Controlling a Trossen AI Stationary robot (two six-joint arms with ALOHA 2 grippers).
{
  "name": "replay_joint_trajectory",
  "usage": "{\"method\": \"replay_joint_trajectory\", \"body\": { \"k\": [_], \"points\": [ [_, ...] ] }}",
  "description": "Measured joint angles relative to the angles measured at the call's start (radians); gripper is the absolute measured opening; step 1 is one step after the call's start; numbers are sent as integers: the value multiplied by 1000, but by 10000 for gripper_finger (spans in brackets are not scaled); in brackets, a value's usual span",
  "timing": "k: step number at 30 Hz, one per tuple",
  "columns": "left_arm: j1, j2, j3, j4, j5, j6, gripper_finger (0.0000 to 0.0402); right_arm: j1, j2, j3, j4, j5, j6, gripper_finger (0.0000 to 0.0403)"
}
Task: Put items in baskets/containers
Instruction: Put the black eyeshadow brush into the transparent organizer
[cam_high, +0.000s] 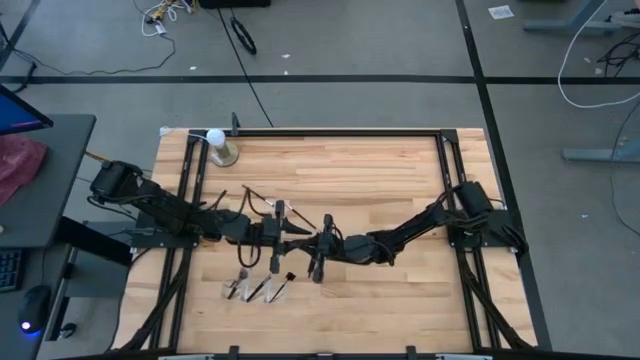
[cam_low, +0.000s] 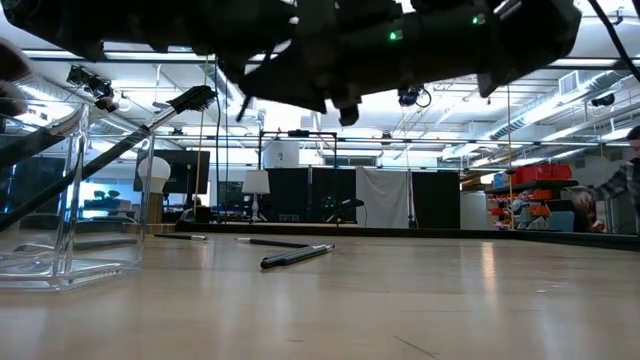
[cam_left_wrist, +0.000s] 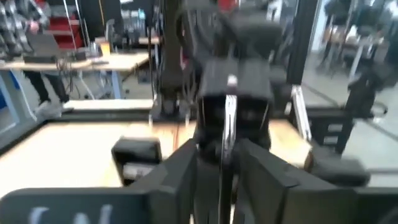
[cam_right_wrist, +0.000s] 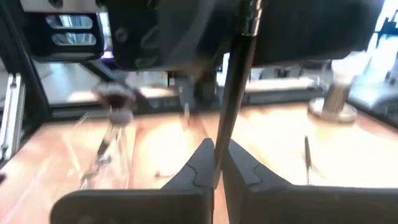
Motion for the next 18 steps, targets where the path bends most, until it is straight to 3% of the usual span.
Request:
{"method": "replay_joint_trajectory", "body": {
  "k": [5,9,13,18],
  "points": [
    [2,0,0,-139,-5,-5,185,-1,-46,0,-189,9,66,9],
    [-1,0,0,-162,-14,-8,201,-1,-54,0,-217,10,78,9],
    [-6,0,2,-150,-19,-8,176,-2,-54,0,-237,9,88,9],
    [-5,0,24,-153,-25,-7,110,-3,-53,0,-245,9,97,9]
  ]
}}
